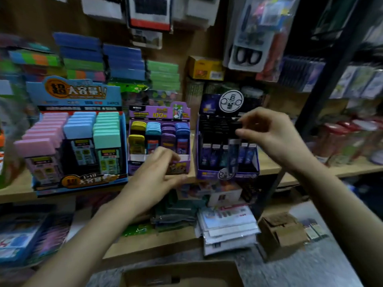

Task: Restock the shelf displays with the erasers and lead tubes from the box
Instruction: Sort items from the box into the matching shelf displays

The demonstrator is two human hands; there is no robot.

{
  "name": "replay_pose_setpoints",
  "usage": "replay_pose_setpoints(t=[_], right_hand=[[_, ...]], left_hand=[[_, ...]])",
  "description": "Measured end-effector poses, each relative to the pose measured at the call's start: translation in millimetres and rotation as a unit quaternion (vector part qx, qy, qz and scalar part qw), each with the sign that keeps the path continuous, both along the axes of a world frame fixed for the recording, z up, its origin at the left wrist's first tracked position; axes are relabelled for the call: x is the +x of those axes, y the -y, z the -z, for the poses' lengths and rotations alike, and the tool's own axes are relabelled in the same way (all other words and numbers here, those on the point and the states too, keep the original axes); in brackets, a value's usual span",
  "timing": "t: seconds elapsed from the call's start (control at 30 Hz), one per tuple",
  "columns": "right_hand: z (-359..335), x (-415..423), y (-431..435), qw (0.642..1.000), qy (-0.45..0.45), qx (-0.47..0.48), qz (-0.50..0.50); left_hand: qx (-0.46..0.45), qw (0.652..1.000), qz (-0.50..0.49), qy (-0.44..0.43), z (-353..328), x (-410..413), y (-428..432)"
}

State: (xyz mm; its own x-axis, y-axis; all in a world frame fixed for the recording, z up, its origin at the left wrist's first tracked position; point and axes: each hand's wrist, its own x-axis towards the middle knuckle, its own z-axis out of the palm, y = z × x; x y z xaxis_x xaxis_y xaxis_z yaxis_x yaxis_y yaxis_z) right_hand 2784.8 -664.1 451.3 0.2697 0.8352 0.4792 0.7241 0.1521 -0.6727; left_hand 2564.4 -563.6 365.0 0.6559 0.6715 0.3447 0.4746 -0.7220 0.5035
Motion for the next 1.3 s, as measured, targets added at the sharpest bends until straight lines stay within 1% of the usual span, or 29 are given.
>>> replay_pose_setpoints(t=[0.07,0.17,0.33,0.53,0.8,0.97,1.03,1.1,1.17,1.23,1.3], right_hand=[[4,32,3,0.998,0.011,0.014,0.066],[20,57,2,0.993,0.007,0.02,0.116],[42,62,-6,0.995,0.01,0.008,0.098],[39,66,-9,0.997,0.025,-0.014,0.07],[56,65,-17,0.991,0.038,-0.016,0.126],[64,67,-20,0.988,0.019,-0.026,0.151],[65,65,-16,0.984,0.037,-0.029,0.17],[63,62,-8,0.979,0.065,-0.014,0.192],[61,54,4,0.975,0.105,0.004,0.194],[64,41,19,0.977,0.15,0.003,0.154],[77,24,33,0.978,0.191,-0.042,0.077]], left_hand=[[0.043,0.998,-0.038,-0.037,9,3,-7],[0.057,0.992,-0.074,-0.081,19,5,-12],[0.053,0.994,-0.061,-0.071,25,3,-14],[0.042,0.994,-0.069,-0.069,27,4,-15],[0.036,0.994,-0.071,-0.068,27,4,-15],[0.057,0.993,-0.086,-0.056,22,3,-7],[0.072,0.993,-0.083,-0.031,17,-1,-1],[0.084,0.995,-0.057,-0.001,15,-7,4],[0.069,0.997,-0.022,0.003,20,-17,11],[0.037,0.998,0.006,-0.045,35,-29,16],[-0.009,0.992,0.018,-0.123,63,-39,16]])
